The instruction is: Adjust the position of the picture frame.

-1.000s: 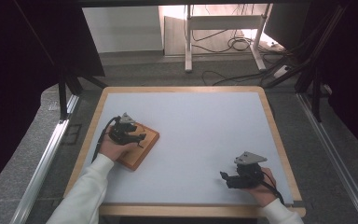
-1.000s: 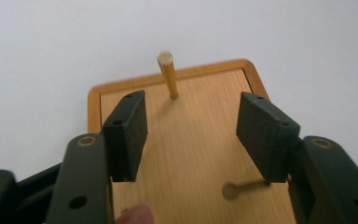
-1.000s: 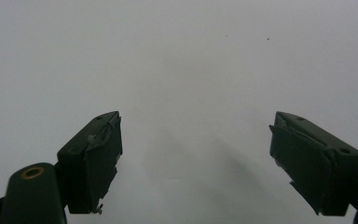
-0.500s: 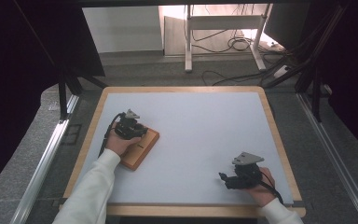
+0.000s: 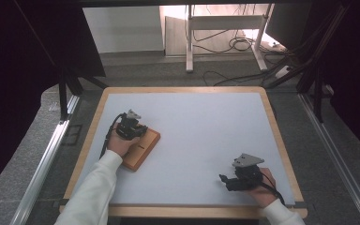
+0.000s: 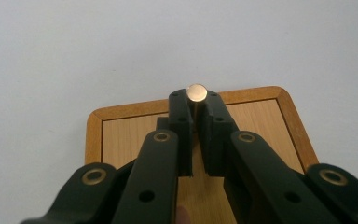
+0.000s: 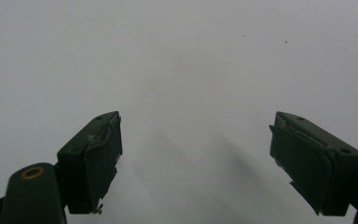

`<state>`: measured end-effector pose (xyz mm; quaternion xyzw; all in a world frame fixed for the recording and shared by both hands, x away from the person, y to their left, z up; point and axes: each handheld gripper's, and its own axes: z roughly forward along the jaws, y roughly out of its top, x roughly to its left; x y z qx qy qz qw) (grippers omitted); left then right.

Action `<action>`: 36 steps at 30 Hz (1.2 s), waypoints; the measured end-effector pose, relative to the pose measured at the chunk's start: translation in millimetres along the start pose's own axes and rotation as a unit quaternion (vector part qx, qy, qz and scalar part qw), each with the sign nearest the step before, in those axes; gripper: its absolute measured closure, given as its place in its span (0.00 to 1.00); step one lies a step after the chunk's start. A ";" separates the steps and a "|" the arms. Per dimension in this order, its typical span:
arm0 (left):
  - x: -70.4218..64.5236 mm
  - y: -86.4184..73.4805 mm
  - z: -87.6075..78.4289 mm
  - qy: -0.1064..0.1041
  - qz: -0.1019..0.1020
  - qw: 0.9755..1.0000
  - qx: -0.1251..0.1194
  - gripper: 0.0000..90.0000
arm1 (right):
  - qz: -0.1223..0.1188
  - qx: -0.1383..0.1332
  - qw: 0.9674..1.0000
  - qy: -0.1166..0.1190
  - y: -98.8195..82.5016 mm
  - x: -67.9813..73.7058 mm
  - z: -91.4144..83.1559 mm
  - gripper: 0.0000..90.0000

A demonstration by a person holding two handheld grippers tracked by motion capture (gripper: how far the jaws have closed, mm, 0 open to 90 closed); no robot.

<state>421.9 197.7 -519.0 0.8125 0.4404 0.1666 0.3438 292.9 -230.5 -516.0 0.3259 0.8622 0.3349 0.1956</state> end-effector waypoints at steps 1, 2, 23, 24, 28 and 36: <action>-0.9 -0.4 -0.3 -0.005 -0.003 1.000 -0.002 0.95 | 0.000 0.000 1.000 0.000 0.0 0.1 0.0 0.19; -2.8 -0.9 -0.6 -0.013 -0.004 1.000 -0.002 0.95 | -0.001 0.000 1.000 0.000 -0.1 0.0 -0.1 0.19; -88.2 7.0 -3.2 -0.087 0.065 0.994 -0.002 0.95 | -0.004 0.005 1.000 -0.004 -0.3 0.3 0.9 0.19; -92.3 7.8 -2.4 -0.089 0.067 0.994 -0.002 0.95 | -0.004 0.005 1.000 -0.004 -0.3 0.0 1.1 0.19; -103.6 13.7 1.0 -0.098 0.076 0.992 -0.003 0.95 | -0.006 0.005 1.000 -0.004 -0.6 -0.4 1.3 0.19; -121.0 26.5 14.4 -0.107 0.085 0.991 -0.003 0.95 | -0.005 0.007 1.000 -0.005 -1.1 -0.5 2.0 0.19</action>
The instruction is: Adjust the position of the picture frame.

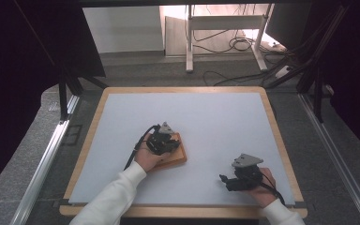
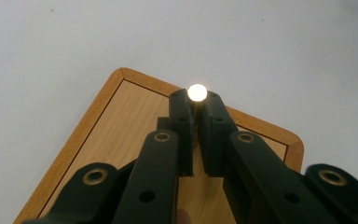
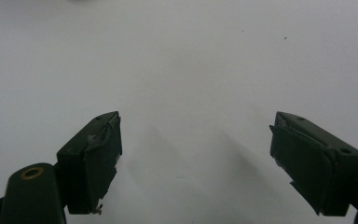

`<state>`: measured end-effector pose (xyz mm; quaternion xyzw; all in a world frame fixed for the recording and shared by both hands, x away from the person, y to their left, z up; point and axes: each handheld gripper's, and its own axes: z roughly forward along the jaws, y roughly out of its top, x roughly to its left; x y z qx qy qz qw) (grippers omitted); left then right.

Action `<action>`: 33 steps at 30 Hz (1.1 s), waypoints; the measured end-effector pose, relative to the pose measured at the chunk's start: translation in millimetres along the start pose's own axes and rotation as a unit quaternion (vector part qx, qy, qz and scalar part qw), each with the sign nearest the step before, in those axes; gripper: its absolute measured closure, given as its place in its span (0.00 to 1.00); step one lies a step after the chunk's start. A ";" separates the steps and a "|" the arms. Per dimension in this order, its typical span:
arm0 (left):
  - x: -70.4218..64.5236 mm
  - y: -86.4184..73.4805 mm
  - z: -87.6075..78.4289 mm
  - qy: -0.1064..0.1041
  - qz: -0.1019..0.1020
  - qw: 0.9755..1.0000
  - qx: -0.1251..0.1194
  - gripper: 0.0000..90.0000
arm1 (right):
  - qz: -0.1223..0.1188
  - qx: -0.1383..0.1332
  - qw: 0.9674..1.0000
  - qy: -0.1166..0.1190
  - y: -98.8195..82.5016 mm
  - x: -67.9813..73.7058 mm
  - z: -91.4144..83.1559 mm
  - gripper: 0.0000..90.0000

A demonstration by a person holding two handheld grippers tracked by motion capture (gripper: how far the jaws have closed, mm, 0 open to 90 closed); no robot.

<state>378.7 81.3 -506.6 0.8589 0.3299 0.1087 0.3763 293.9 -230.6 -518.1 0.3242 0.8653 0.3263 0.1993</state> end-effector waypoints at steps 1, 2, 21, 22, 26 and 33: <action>-1.6 1.2 2.5 -0.001 0.001 1.000 0.002 0.95 | 0.000 0.001 1.000 0.000 -0.2 -0.2 0.2 0.19; -3.0 2.1 5.0 -0.001 0.004 1.000 0.003 0.95 | -0.001 0.001 1.000 0.000 -0.3 -0.2 0.4 0.19; 20.6 -26.8 -39.0 0.009 -0.007 0.999 -0.032 0.50 | -0.002 0.004 1.000 -0.001 -1.1 -0.4 -0.3 0.19; 25.3 -30.5 -44.3 0.014 -0.012 0.999 -0.036 0.49 | -0.002 0.004 1.000 -0.001 -0.9 0.0 0.2 0.19; 43.1 -40.8 -59.8 0.025 -0.030 0.998 -0.047 0.48 | -0.006 0.006 1.000 -0.001 0.0 2.1 0.9 0.19; 70.5 -43.3 -60.0 0.055 -0.048 0.997 -0.036 0.47 | -0.003 0.003 1.000 -0.002 0.1 1.6 0.0 0.19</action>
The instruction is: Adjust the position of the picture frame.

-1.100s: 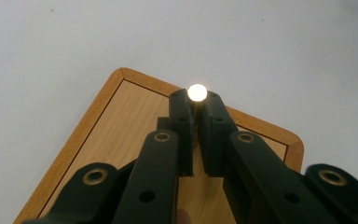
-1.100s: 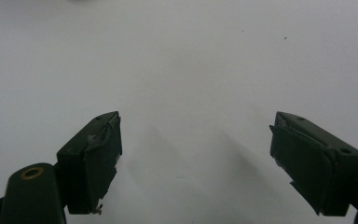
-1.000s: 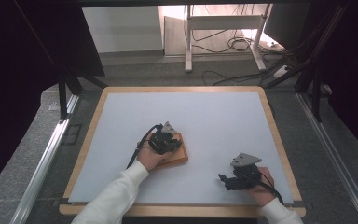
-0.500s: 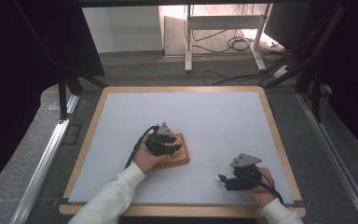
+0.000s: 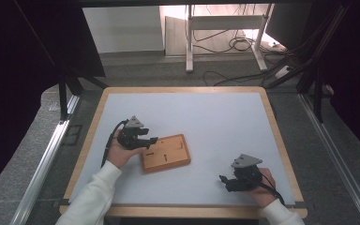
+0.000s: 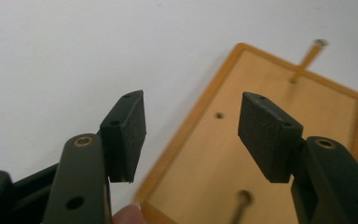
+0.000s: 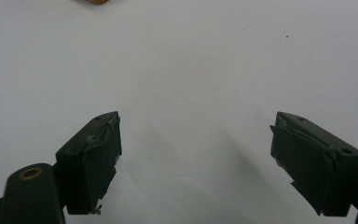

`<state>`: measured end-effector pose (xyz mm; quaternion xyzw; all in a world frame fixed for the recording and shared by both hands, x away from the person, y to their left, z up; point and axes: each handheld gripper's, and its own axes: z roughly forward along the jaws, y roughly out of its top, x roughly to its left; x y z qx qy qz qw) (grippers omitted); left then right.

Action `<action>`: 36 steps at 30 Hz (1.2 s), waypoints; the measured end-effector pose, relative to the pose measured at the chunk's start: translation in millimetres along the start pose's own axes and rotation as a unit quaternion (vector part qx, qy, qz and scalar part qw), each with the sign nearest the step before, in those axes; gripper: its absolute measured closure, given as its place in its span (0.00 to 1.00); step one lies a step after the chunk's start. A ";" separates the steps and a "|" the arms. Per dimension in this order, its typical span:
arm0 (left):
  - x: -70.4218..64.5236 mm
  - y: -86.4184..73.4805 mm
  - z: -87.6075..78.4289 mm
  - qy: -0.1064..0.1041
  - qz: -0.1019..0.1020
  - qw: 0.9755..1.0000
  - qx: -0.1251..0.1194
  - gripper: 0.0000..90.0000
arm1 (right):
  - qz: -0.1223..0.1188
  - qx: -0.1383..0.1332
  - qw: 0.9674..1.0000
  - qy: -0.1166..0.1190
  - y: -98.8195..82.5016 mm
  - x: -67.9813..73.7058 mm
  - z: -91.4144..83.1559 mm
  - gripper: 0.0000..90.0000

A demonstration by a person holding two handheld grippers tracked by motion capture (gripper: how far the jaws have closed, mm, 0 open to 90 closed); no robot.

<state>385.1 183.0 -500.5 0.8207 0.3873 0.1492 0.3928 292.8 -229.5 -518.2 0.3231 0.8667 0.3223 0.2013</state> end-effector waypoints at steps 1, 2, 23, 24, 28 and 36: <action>3.7 0.1 2.0 0.005 0.001 1.000 0.001 0.50 | 0.000 0.000 1.000 0.000 -0.2 -0.3 -0.1 0.19; 6.7 0.3 4.7 0.006 -0.001 1.000 0.004 0.52 | 0.001 -0.001 1.000 0.000 -0.4 -0.5 -0.2 0.19; 34.5 -8.5 21.1 -0.006 -0.004 0.999 0.048 0.99 | -0.001 -0.003 1.000 -0.009 -0.5 -1.0 -0.9 0.19; 34.5 -8.5 21.1 -0.006 -0.004 0.999 0.048 1.00 | -0.001 -0.003 1.000 -0.010 -0.6 -1.3 -1.1 0.19; 33.5 -9.8 22.9 -0.013 0.000 0.998 0.055 1.00 | 0.001 -0.002 1.000 -0.011 -1.0 -2.0 -0.9 0.19; 30.8 -13.6 24.5 -0.030 0.005 0.997 0.065 1.00 | 0.002 -0.005 1.000 -0.011 -0.7 -1.9 -2.3 0.19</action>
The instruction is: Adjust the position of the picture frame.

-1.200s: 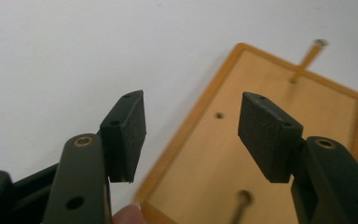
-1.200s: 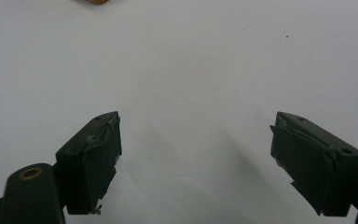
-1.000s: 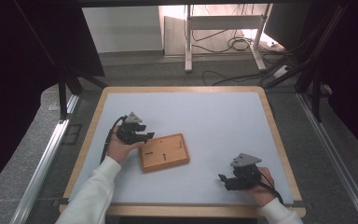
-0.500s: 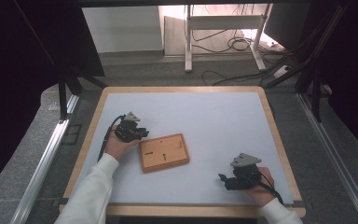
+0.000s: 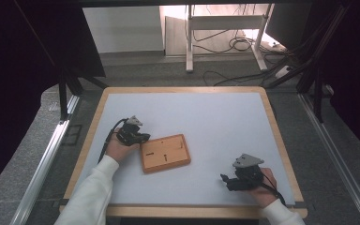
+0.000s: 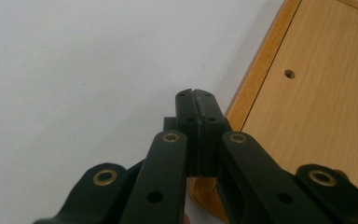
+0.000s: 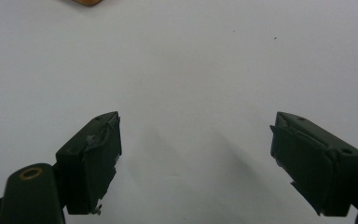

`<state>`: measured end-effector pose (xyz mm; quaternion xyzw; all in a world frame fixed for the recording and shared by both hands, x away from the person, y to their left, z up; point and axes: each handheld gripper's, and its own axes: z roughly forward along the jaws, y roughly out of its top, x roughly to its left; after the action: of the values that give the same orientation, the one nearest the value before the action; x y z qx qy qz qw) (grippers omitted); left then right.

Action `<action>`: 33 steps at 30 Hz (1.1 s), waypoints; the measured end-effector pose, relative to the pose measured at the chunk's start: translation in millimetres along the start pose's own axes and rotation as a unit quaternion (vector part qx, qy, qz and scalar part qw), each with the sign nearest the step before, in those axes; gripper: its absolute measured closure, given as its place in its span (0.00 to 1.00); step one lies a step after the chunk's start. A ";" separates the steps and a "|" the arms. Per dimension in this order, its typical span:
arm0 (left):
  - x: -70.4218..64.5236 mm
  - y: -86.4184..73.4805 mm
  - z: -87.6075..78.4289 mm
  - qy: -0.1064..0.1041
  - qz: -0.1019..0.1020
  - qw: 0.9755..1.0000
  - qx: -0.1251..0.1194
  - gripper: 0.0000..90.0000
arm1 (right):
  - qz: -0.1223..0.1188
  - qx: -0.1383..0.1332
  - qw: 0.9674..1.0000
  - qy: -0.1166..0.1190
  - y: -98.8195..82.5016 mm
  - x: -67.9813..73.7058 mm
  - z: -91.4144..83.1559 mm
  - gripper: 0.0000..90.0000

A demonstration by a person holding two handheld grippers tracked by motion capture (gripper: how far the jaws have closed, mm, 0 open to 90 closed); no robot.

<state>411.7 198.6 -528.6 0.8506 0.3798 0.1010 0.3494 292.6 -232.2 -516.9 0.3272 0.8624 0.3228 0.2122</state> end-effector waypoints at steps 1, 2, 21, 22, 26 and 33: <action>0.8 -0.6 -0.7 0.000 0.002 1.000 0.002 1.00 | 0.000 0.000 1.000 0.000 0.0 -0.2 -0.2 0.19; 1.2 -1.4 -0.7 0.001 0.005 1.000 0.002 1.00 | 0.000 0.000 1.000 0.000 0.0 -0.6 -0.7 0.19; -14.1 -12.7 -4.4 -0.025 0.044 0.999 0.013 1.00 | 0.003 -0.003 1.000 -0.005 -0.4 -3.6 -2.9 0.19; -16.8 -14.3 -5.5 -0.026 0.048 0.998 0.012 1.00 | 0.002 -0.002 1.000 -0.005 -0.4 -3.5 -2.9 0.19; -25.6 -19.2 -9.3 -0.030 0.058 0.998 0.014 1.00 | 0.003 0.001 1.000 -0.005 -0.8 -3.5 -2.5 0.19; -42.3 -27.7 -14.5 -0.040 0.072 0.997 0.013 1.00 | 0.003 0.001 1.000 -0.003 -0.4 -2.7 -2.7 0.19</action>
<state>360.1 188.8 -532.5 0.8833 0.3050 0.0870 0.3453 292.8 -235.4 -514.8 0.3312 0.8610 0.3216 0.2135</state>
